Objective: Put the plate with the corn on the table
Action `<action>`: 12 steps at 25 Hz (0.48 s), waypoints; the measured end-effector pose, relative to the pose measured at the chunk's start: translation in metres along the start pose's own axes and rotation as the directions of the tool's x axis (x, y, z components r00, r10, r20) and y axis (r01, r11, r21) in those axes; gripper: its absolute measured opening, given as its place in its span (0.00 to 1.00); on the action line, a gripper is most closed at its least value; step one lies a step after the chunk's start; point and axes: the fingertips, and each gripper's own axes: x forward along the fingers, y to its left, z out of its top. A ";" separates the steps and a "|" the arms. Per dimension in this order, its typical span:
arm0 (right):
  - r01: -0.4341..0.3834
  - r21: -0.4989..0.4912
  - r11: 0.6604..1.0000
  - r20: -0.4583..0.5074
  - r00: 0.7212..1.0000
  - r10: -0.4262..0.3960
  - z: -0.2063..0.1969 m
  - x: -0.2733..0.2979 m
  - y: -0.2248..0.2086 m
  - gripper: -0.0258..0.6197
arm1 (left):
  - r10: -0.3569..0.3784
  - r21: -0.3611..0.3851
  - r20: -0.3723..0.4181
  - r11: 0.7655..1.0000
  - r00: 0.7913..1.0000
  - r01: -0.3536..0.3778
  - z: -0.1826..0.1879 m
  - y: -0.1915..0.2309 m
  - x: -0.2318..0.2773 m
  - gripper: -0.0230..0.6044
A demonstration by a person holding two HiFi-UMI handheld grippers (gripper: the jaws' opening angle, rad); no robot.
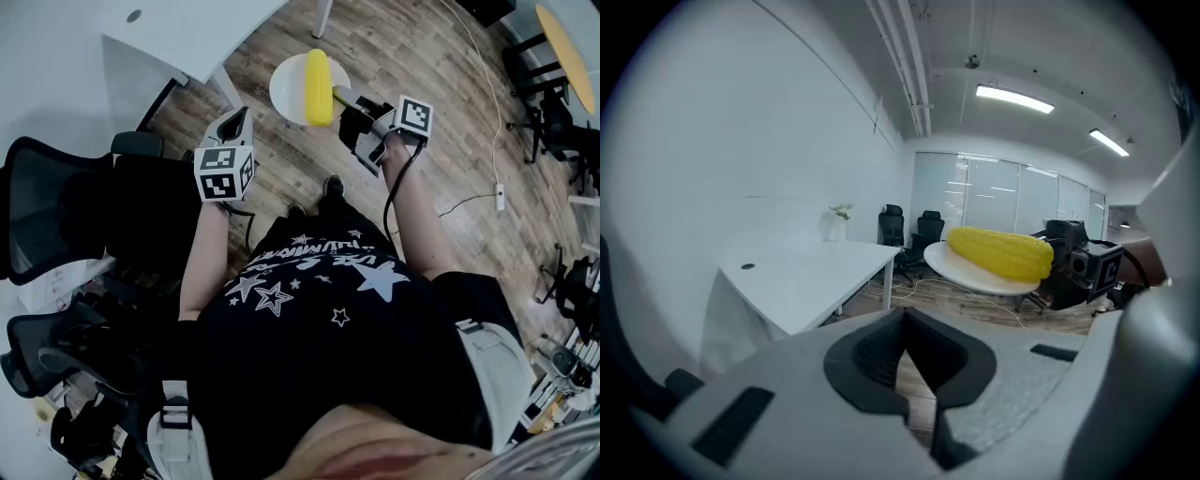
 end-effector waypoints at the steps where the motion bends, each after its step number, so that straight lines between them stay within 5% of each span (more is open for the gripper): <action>1: 0.002 -0.003 1.000 -0.003 1.000 -0.002 0.000 0.000 0.000 0.09 | 0.003 -0.003 0.000 1.000 1.000 -0.003 0.000 0.000 0.000 0.05; 12: -0.012 -0.006 1.000 -0.021 1.000 0.011 0.002 0.005 0.002 0.09 | 0.019 -0.012 0.011 1.000 1.000 -0.019 0.002 -0.001 -0.004 0.05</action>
